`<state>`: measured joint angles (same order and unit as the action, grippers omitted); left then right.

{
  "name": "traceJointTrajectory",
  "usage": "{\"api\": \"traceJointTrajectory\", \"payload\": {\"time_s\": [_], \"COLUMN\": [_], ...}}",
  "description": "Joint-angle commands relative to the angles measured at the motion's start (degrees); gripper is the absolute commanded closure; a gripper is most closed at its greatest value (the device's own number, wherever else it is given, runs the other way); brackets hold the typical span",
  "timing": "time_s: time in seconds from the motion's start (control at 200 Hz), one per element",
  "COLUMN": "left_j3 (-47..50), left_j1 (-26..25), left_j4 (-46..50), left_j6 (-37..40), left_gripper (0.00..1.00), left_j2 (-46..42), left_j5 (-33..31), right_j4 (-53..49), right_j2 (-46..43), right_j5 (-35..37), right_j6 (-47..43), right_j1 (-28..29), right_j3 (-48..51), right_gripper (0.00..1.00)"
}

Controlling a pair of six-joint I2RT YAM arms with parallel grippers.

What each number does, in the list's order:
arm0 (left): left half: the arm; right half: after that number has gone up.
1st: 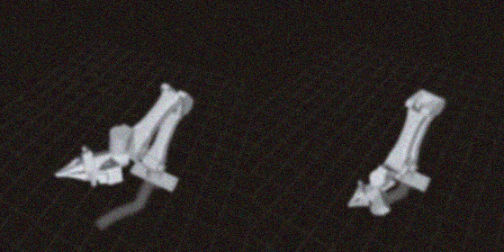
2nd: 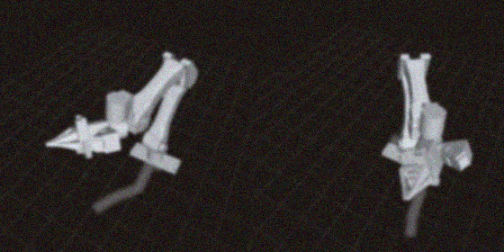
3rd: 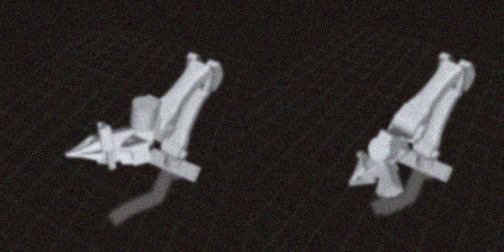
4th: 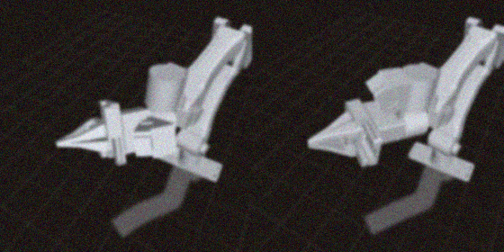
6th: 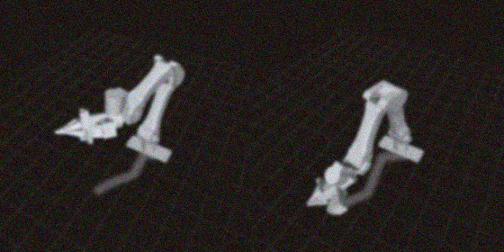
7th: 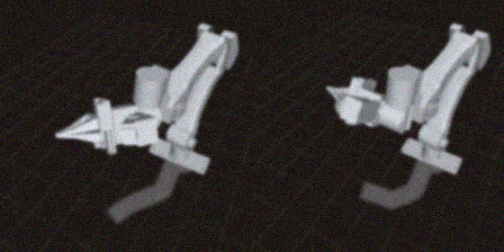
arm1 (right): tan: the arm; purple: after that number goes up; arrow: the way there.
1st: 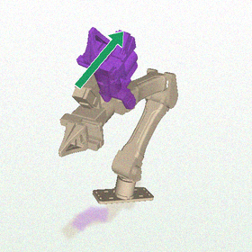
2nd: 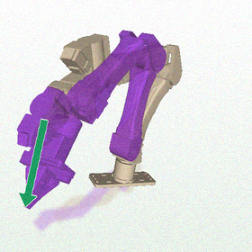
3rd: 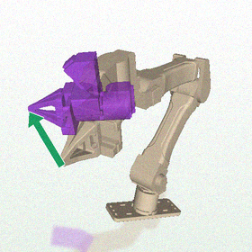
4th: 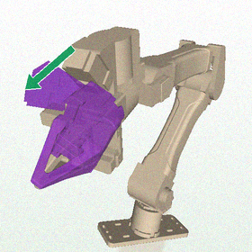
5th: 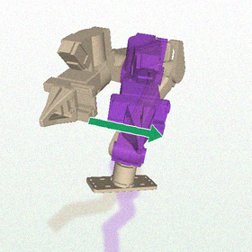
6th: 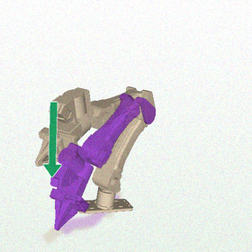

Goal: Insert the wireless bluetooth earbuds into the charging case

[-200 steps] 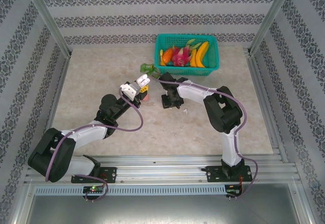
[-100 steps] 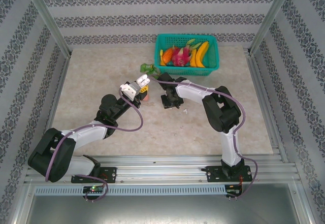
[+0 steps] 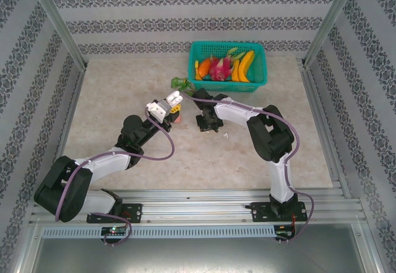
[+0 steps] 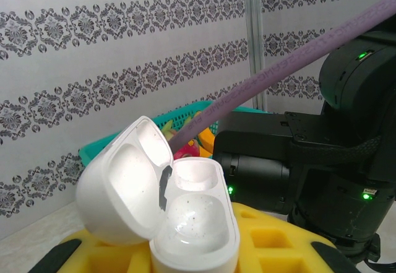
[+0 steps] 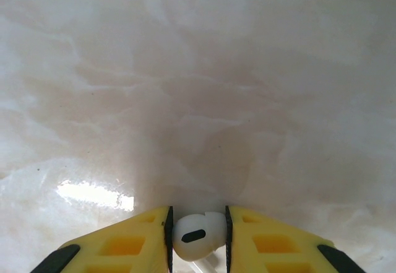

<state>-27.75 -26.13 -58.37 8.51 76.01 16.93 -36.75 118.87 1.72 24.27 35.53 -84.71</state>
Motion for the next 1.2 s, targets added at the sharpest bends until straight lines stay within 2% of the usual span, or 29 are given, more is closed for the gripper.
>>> {"api": "traceJointTrajectory", "payload": {"time_s": [0.0,0.38,0.699,0.949,1.194], "left_j3": [0.7,-0.2,-2.7,-4.9,-8.3], "left_j1": [0.6,0.6,0.6,0.6,0.6], "left_j4": [-2.8,-1.9,-0.5,-1.4,-3.0], "left_j6": [-1.2,-1.4,0.3,-0.1,-1.5], "left_gripper": [1.00,1.00,1.00,1.00,1.00], "left_j2": [-1.0,-1.7,-1.2,1.2,4.7], "left_j5": [1.1,4.5,8.0,8.3,7.2], "right_j4": [1.9,7.0,15.9,28.3,44.5], "right_j2": [-4.2,-17.7,-32.3,-41.0,-45.0], "right_j5": [-0.9,-1.1,-0.4,0.2,0.6], "right_j6": [2.4,6.1,8.8,11.8,14.1], "right_j1": [0.7,-0.8,-1.9,-1.4,1.6], "right_j3": [1.4,5.8,8.9,13.2,19.3], "right_gripper": [0.73,0.75,0.76,0.75,0.74]}}
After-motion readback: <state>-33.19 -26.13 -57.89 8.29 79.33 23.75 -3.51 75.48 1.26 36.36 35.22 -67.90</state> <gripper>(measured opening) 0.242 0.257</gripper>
